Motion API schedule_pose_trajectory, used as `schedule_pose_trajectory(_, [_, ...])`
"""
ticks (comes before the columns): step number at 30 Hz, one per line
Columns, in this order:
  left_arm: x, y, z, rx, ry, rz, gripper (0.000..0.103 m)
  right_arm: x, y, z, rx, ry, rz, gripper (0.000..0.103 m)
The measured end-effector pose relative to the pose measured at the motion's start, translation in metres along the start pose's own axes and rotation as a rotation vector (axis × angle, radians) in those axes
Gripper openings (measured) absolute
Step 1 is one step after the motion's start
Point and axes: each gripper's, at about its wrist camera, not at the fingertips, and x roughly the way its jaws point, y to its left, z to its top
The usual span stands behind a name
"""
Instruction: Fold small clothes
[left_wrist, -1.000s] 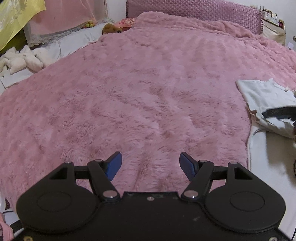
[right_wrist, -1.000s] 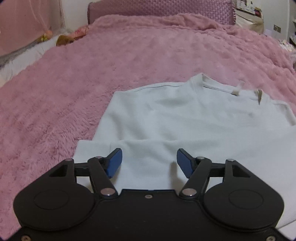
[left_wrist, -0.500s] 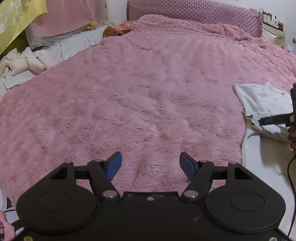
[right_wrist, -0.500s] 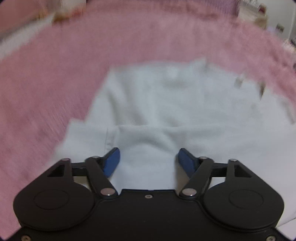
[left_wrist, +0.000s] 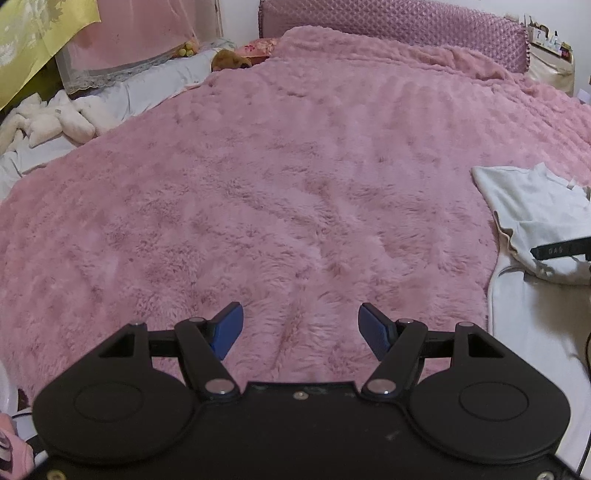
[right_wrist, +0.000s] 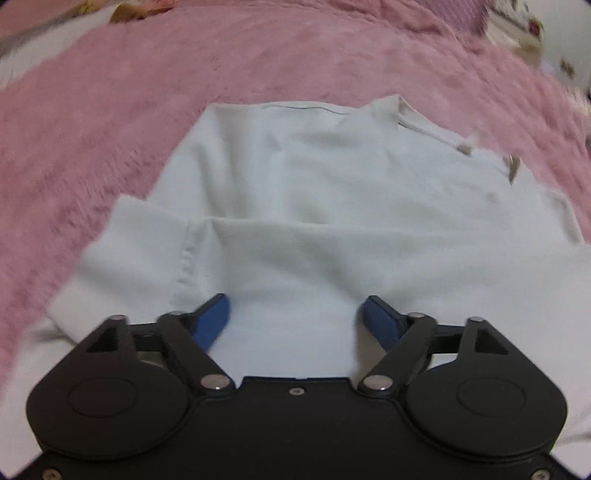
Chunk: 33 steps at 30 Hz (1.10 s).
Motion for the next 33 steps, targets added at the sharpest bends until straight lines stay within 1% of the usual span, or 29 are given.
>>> schedule_pose_trajectory(3, [-0.006,0.000,0.000,-0.004,-0.011,0.005,0.070,-0.001,-0.005,0.008,0.035,0.026,0.019,0.085])
schedule_pose_trajectory(6, [-0.010,-0.004,0.001,-0.007,-0.012,0.004,0.070,-0.020,-0.008,0.013,0.055,0.032,0.036,0.081])
schedule_pose_trajectory(9, [-0.017,-0.006,-0.001,-0.004,-0.021,-0.001,0.070,-0.041,-0.009,0.005,0.066,0.001,0.068,0.081])
schedule_pose_trajectory(12, [-0.020,-0.007,-0.002,-0.010,-0.033,-0.001,0.070,-0.050,-0.010,-0.003,0.045,-0.020,0.050,0.081])
schedule_pose_trajectory(13, [-0.018,-0.006,-0.002,-0.020,-0.029,-0.006,0.070,-0.048,-0.009,-0.003,0.039,-0.007,0.049,0.081])
schedule_pose_trajectory(14, [-0.016,-0.006,-0.002,-0.024,-0.017,-0.006,0.070,-0.039,-0.008,-0.004,0.036,0.030,0.042,0.081])
schedule_pose_trajectory(15, [-0.015,-0.005,-0.001,-0.025,-0.002,-0.004,0.070,-0.031,-0.007,-0.007,0.040,0.061,0.036,0.083])
schedule_pose_trajectory(16, [-0.015,-0.005,0.000,-0.020,-0.002,-0.005,0.070,-0.023,-0.007,-0.009,0.043,0.073,0.030,0.085])
schedule_pose_trajectory(17, [-0.017,-0.004,0.000,-0.014,-0.011,-0.002,0.070,-0.017,-0.007,-0.012,0.045,0.067,0.023,0.089])
schedule_pose_trajectory(19, [-0.019,-0.003,-0.001,-0.001,-0.022,0.005,0.070,-0.019,-0.009,-0.010,0.070,0.061,0.020,0.089])
schedule_pose_trajectory(21, [-0.018,-0.002,-0.004,-0.012,-0.032,0.008,0.070,-0.030,-0.008,-0.006,0.081,0.045,0.021,0.088])
schedule_pose_trajectory(22, [-0.016,-0.001,-0.005,-0.021,-0.030,0.006,0.070,-0.035,-0.007,-0.005,0.077,0.030,0.023,0.088])
schedule_pose_trajectory(24, [-0.007,0.001,-0.004,-0.039,0.000,0.015,0.070,-0.043,-0.005,-0.007,0.067,-0.017,0.012,0.088])
schedule_pose_trajectory(25, [-0.004,0.001,-0.002,-0.042,0.019,0.018,0.070,-0.039,-0.004,-0.009,0.057,-0.007,0.005,0.088])
schedule_pose_trajectory(26, [-0.003,0.001,0.000,-0.040,0.020,0.016,0.070,-0.029,-0.003,-0.011,0.045,0.035,-0.001,0.088])
schedule_pose_trajectory(27, [-0.004,0.001,0.001,-0.037,0.010,0.015,0.070,-0.019,-0.002,-0.015,0.042,0.047,-0.006,0.090])
schedule_pose_trajectory(28, [-0.005,-0.001,0.004,-0.031,0.003,0.021,0.070,-0.018,-0.003,-0.015,0.043,0.038,-0.005,0.090])
schedule_pose_trajectory(30, [-0.008,-0.007,0.008,-0.023,-0.005,0.028,0.070,-0.027,-0.007,-0.013,0.057,0.031,0.021,0.089])
schedule_pose_trajectory(33, [-0.014,-0.018,0.014,-0.022,-0.010,0.038,0.070,-0.053,-0.020,-0.019,0.085,0.028,0.075,0.088])
